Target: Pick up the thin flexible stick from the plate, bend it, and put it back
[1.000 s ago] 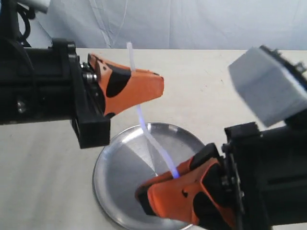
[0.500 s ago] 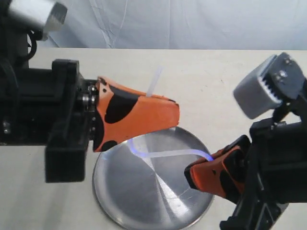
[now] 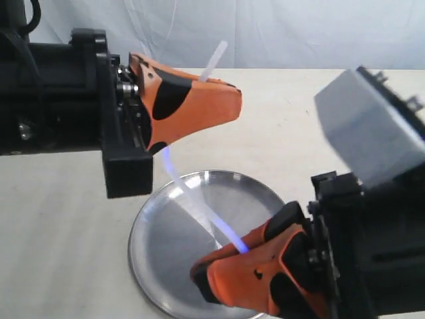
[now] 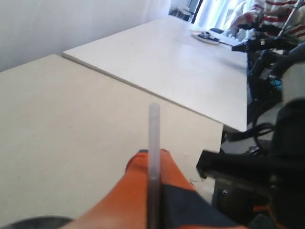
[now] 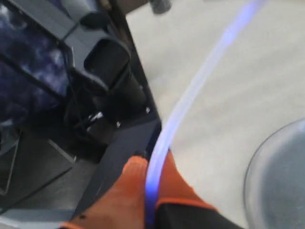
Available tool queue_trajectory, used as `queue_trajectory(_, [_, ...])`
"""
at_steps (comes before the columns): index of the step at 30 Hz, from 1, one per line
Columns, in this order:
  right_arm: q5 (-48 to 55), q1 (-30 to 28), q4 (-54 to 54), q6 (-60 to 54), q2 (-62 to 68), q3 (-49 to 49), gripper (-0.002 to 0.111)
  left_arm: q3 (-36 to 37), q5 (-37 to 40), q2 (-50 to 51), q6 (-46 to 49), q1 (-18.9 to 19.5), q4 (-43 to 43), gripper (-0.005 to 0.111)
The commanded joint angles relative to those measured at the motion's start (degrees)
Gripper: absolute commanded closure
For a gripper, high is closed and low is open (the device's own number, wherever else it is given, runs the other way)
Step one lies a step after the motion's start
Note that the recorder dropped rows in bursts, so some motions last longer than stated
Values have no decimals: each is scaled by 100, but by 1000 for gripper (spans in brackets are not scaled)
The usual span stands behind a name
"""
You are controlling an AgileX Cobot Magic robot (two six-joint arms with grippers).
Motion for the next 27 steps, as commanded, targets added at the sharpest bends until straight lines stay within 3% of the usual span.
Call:
queue_trajectory(1, [-429, -28, -517, 446, -352, -35, 109, 23, 138, 50, -317, -63, 496, 107])
queue_trajectory(5, [-36, -28, -1777, 1785, -364, -35, 109, 23, 138, 50, -280, -63, 38, 107])
queue_trajectory(8, [73, -28, -2092, 2119, -364, -35, 109, 23, 138, 50, -229, -63, -356, 105])
queue_trajectory(10, [110, -28, -2055, 2119, -364, -35, 109, 23, 138, 50, 155, -63, -878, 96])
queue_trajectory(13, [245, -28, -2044, 2098, -364, -35, 109, -24, 155, 50, 353, -63, -878, 79])
queue_trajectory(14, [245, -28, -2033, 2098, -364, -35, 109, -24, 166, 50, 353, -63, -878, 77])
queue_trajectory(22, [539, -28, -2045, 2098, -364, -35, 109, -347, 103, 50, 447, -63, -878, 81])
queue_trajectory(27, [364, -28, -2045, 2098, -449, -35, 109, -376, 90, 50, 489, -63, -709, 106])
